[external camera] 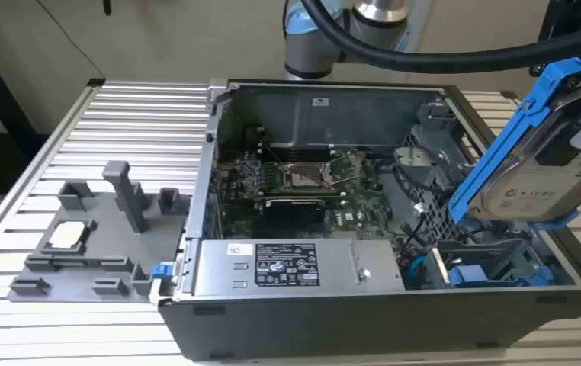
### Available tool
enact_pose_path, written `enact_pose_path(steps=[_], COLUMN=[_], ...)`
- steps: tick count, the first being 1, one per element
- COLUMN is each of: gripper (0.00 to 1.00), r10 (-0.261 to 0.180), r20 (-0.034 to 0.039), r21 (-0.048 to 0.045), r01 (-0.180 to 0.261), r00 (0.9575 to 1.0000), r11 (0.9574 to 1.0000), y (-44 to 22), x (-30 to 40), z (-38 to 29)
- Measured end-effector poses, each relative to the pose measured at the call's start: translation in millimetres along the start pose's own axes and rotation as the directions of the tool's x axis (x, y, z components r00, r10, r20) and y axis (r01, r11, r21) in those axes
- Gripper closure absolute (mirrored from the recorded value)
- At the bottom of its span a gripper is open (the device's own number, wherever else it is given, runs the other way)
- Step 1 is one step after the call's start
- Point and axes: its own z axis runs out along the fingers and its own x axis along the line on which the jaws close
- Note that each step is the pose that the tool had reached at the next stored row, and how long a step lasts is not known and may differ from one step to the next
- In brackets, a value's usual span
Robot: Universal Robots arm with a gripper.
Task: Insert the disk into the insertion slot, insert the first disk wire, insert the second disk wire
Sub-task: 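Insert the disk into the insertion slot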
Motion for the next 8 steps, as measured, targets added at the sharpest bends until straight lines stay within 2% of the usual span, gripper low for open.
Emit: enact_pose_path(steps=[8], gripper=[0.67], r10=[0.0], r20=[-0.0001], r21=[0.0], r01=[0.0], r00=[1.0], r11=[1.0], y=[0.0], x=[0.0], z=[0.0])
